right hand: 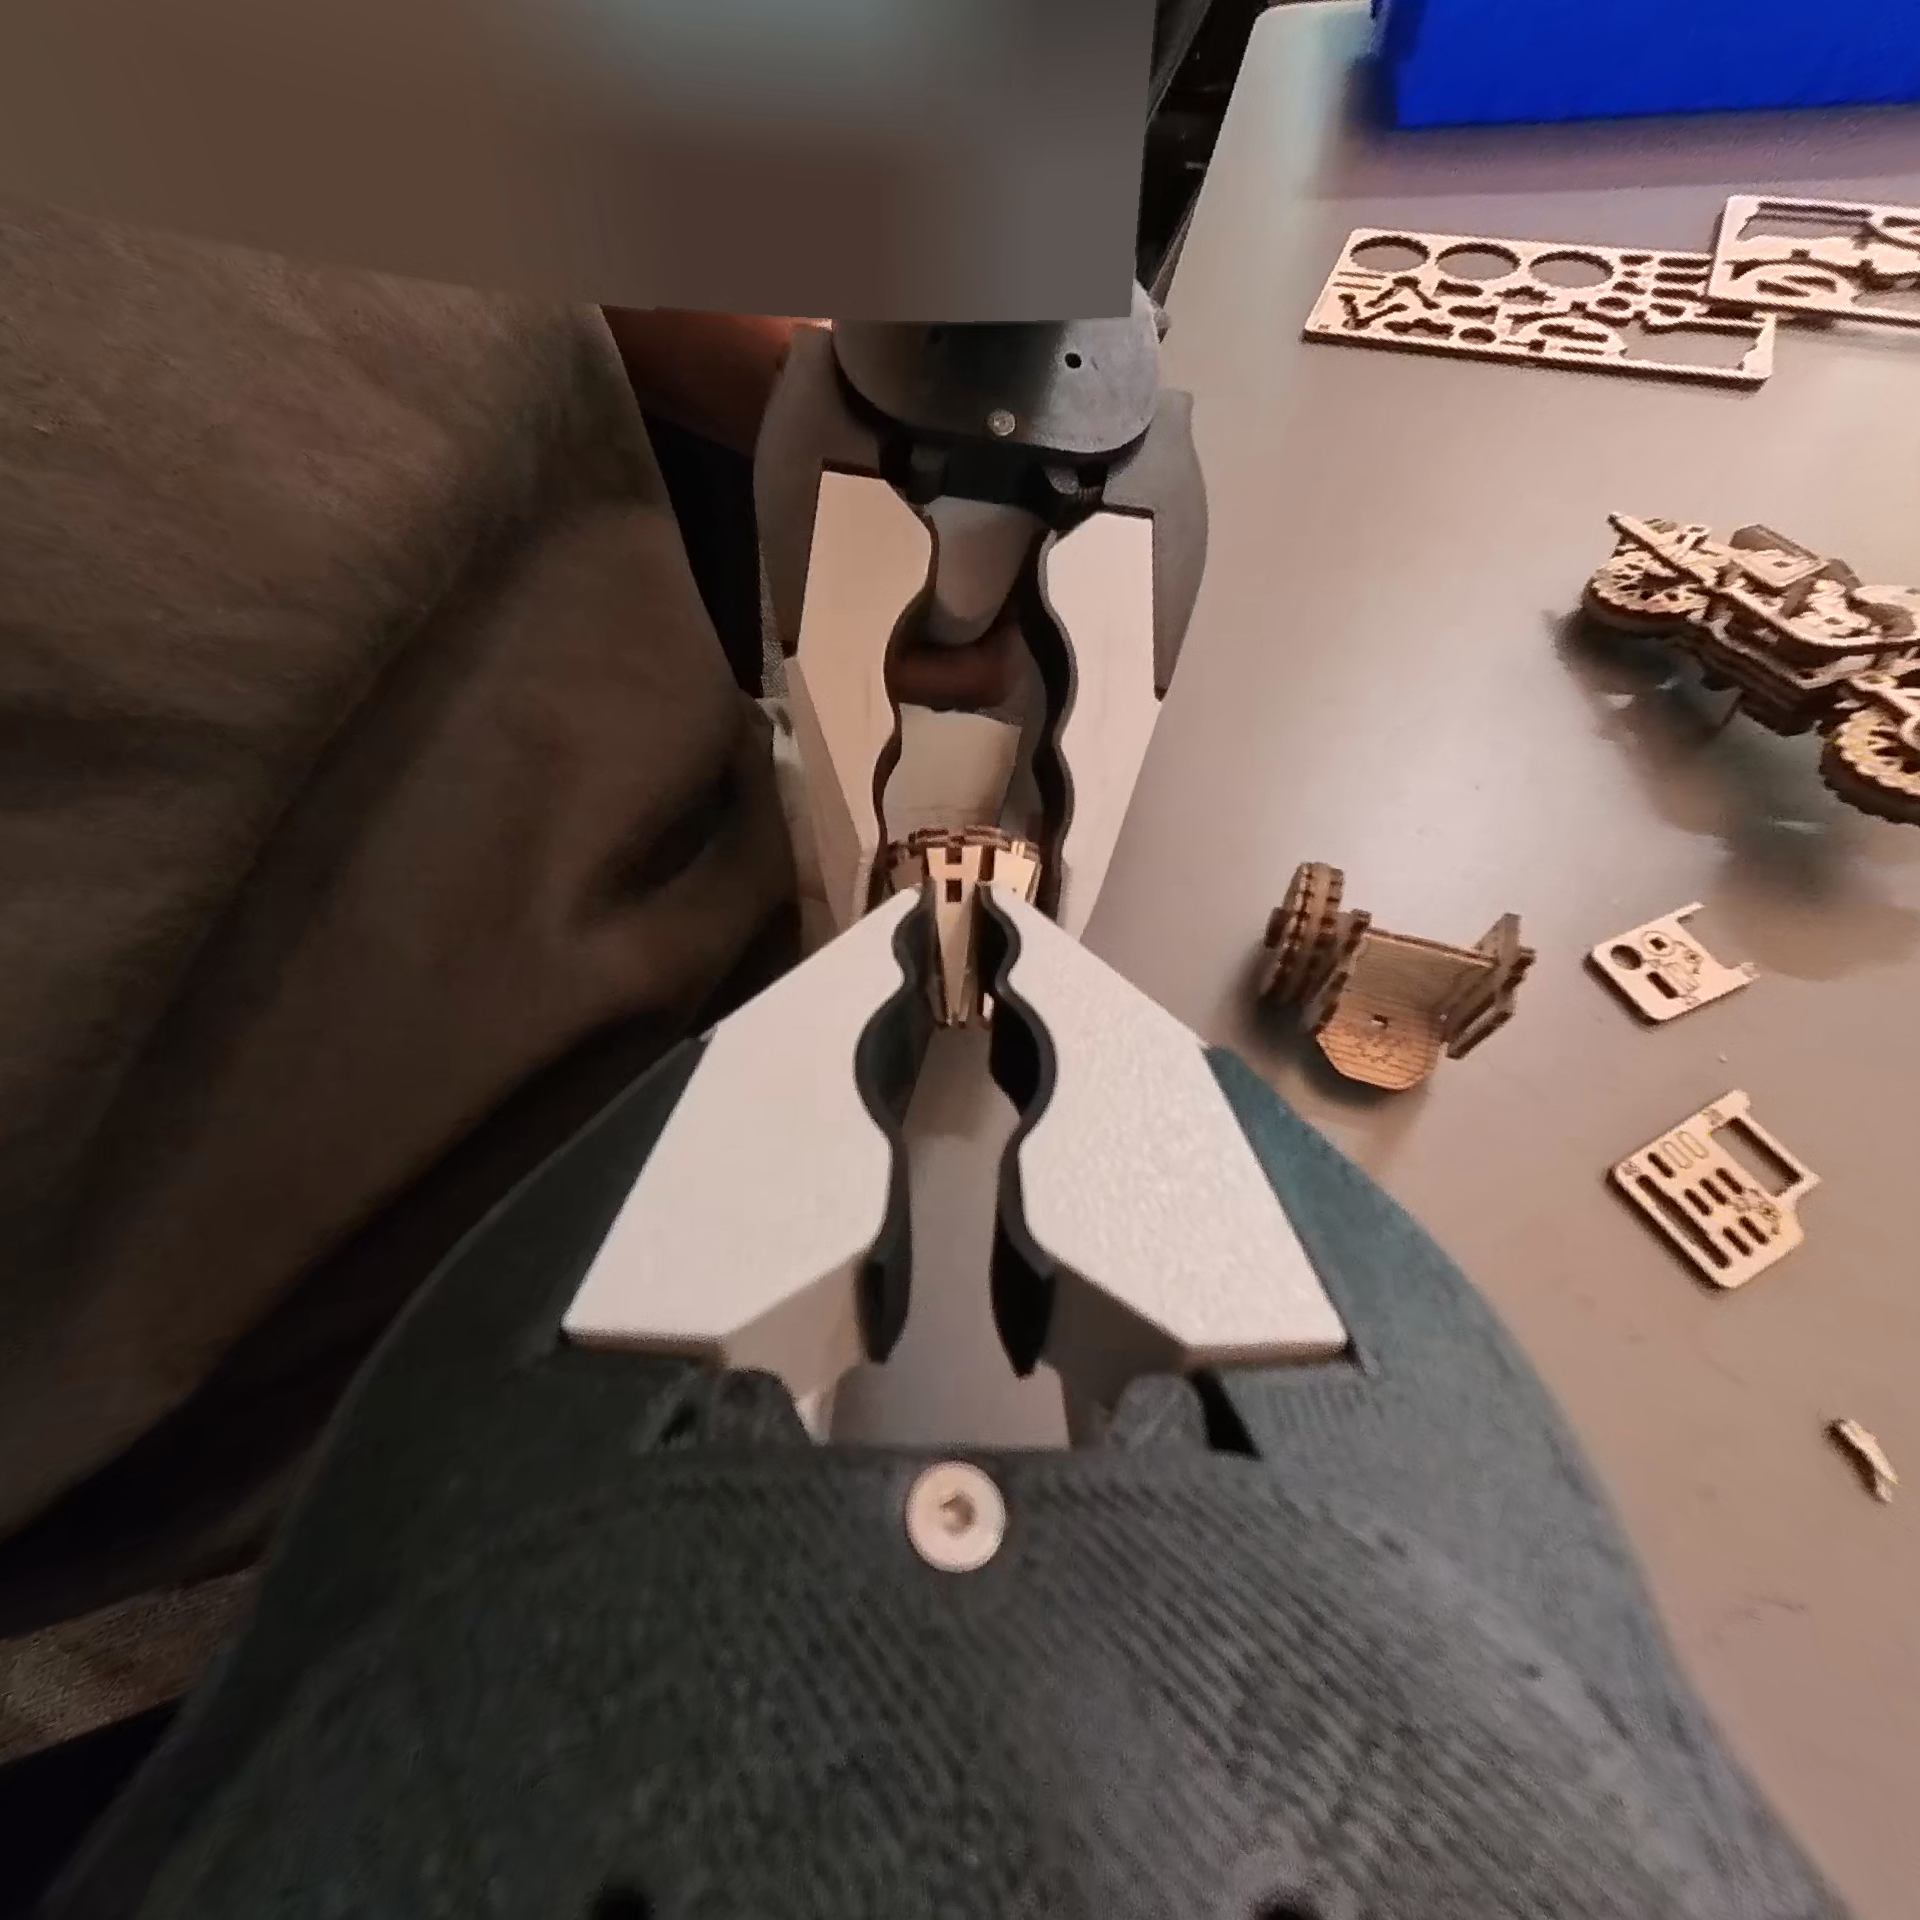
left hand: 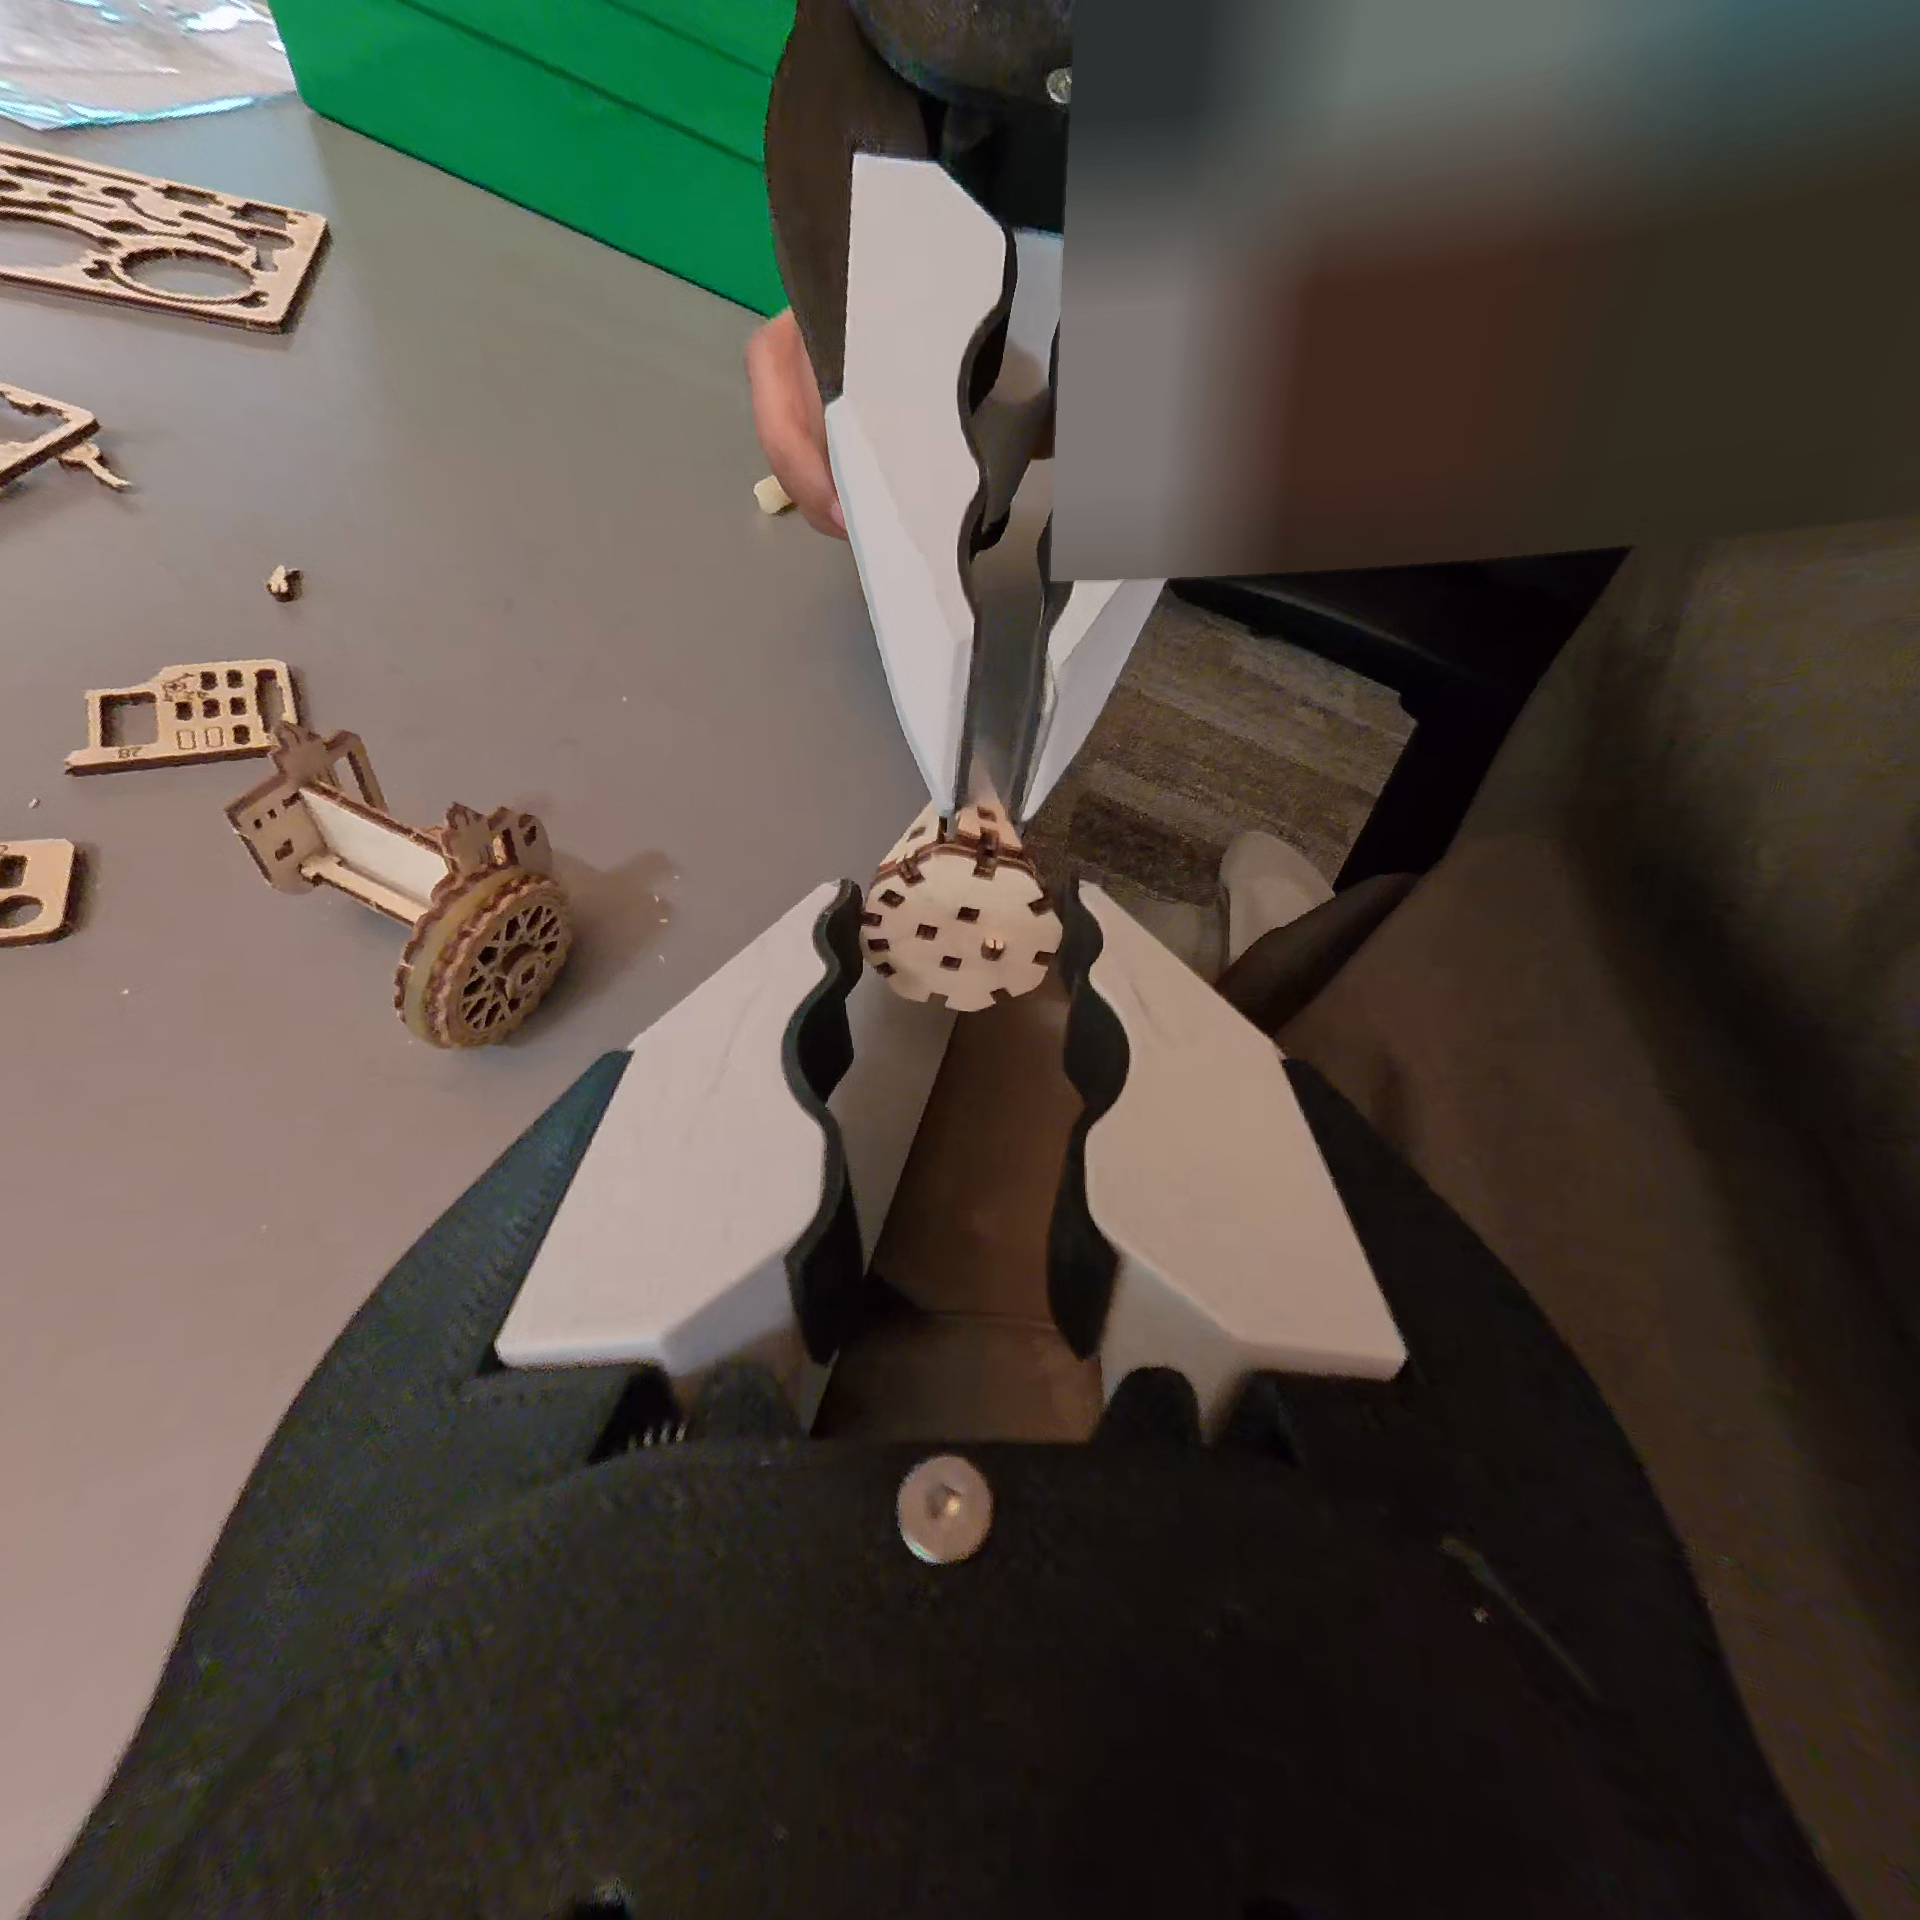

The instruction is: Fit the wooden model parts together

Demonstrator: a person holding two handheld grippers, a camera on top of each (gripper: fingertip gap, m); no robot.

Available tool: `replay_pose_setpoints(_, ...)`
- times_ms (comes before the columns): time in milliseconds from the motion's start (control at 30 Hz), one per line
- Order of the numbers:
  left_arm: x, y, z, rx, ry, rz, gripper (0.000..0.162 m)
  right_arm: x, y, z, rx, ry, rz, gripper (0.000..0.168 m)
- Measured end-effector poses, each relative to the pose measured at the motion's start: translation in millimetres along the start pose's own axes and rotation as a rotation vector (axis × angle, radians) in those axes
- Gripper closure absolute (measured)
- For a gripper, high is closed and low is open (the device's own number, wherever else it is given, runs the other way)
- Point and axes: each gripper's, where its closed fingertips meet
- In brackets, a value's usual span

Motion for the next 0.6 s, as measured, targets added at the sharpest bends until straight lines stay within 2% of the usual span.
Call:
replay_pose_setpoints(200,-0.2,-2.3,5.8,-0.013,-0.028,-0.020,0.127,-1.3,-1.5,10.2,0.006,-0.049,-0.022,0.161)
replay_pose_setpoints(233,-0.9,-2.5,8.6,-0.012,-0.040,-0.023,0.127,-2.4,-3.8,12.2,0.005,-0.059,-0.040,0.154)
replay_pose_setpoints(333,-2.4,-1.6,11.0,-0.011,-0.055,-0.017,0.127,-4.4,-7.2,15.3,0.022,-0.086,-0.056,0.147)
replay_pose_setpoints(400,-3.3,-0.5,11.4,-0.014,-0.063,-0.014,0.127,-9.2,-12.3,20.3,0.062,-0.136,-0.066,0.137)
replay_pose_setpoints(600,-9.6,5.8,18.9,-0.040,-0.119,-0.009,0.127,-38.6,-36.4,34.7,0.257,-0.353,-0.104,0.133)
Point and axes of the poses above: each gripper's, where its closed fingertips meet, x out along the fingers, z out of its top, y = z × x across the jaws, and after that the axes turned 1 degree about -x, right-handed
